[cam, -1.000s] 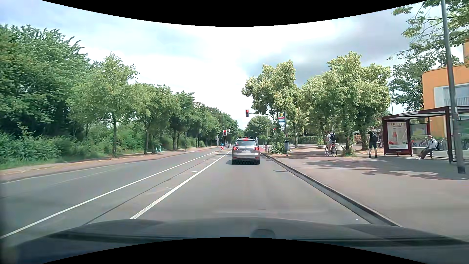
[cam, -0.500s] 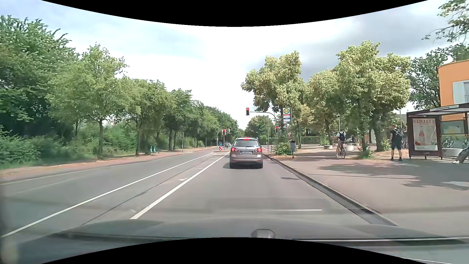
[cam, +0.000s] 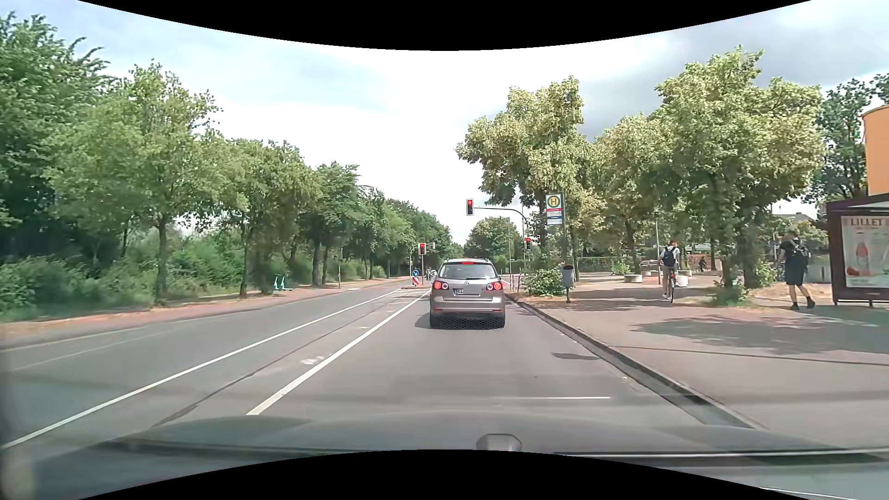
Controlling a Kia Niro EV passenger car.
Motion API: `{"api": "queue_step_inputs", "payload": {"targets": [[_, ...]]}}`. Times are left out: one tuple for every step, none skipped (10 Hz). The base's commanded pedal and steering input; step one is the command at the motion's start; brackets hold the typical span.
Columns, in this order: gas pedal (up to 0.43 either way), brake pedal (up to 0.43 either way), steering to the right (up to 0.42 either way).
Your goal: Follow the waypoints while adhering to traffic rules and regulations
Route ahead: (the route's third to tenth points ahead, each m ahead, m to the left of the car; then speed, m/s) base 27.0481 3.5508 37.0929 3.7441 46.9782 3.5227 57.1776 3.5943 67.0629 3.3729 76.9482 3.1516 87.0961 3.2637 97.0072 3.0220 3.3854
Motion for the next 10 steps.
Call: {"api": "queue_step_inputs", "payload": {"targets": [[0.000,0.195,-0.002],[0.000,0.207,-0.002],[0.000,0.207,-0.002],[0.000,0.207,-0.002],[0.000,0.213,-0.002],[0.000,0.226,-0.002],[0.000,0.232,-0.002],[0.000,0.232,-0.002],[0.000,0.232,-0.002],[0.000,0.232,-0.002]]}}
